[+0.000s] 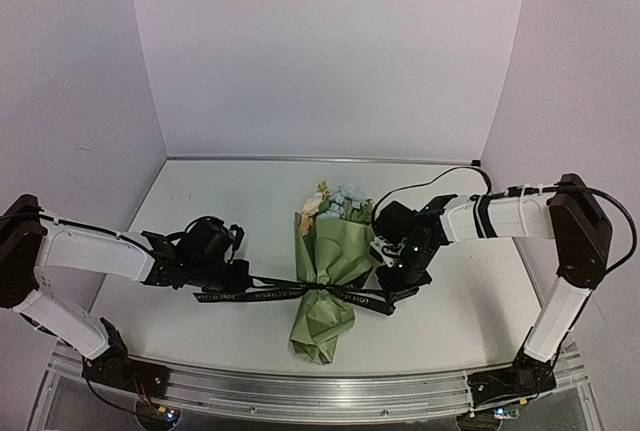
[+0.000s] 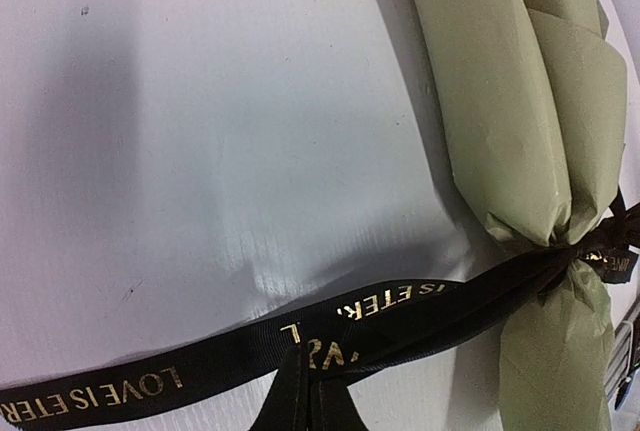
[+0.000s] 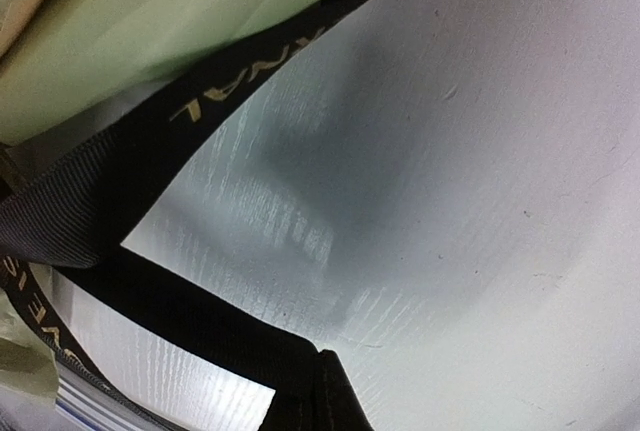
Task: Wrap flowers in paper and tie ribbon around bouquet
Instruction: Tie the half-tied ribbon around the folded bouquet.
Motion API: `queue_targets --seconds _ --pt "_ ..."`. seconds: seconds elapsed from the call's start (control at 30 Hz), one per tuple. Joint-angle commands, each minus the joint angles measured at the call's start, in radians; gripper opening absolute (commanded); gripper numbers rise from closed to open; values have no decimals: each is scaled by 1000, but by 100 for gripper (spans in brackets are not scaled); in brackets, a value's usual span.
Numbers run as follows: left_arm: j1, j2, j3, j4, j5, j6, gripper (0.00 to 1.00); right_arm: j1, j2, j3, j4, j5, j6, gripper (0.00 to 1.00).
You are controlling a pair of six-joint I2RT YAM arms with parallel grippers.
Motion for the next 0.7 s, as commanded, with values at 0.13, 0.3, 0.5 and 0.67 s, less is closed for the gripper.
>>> queue_targets --seconds 0.13,0.3,0.5,0.67 --pt "73 25 -17 -81 -102 -6 0 -76 -38 -43 -256 116 -5 0" --pt "50 42 8 -4 5 59 0 -75 -49 3 -254 22 21 0" --pt "12 54 63 6 69 105 2 -53 -88 35 -254 -86 100 19" --pt "-6 37 92 -8 61 113 41 -39 -144 32 -253 -111 160 53"
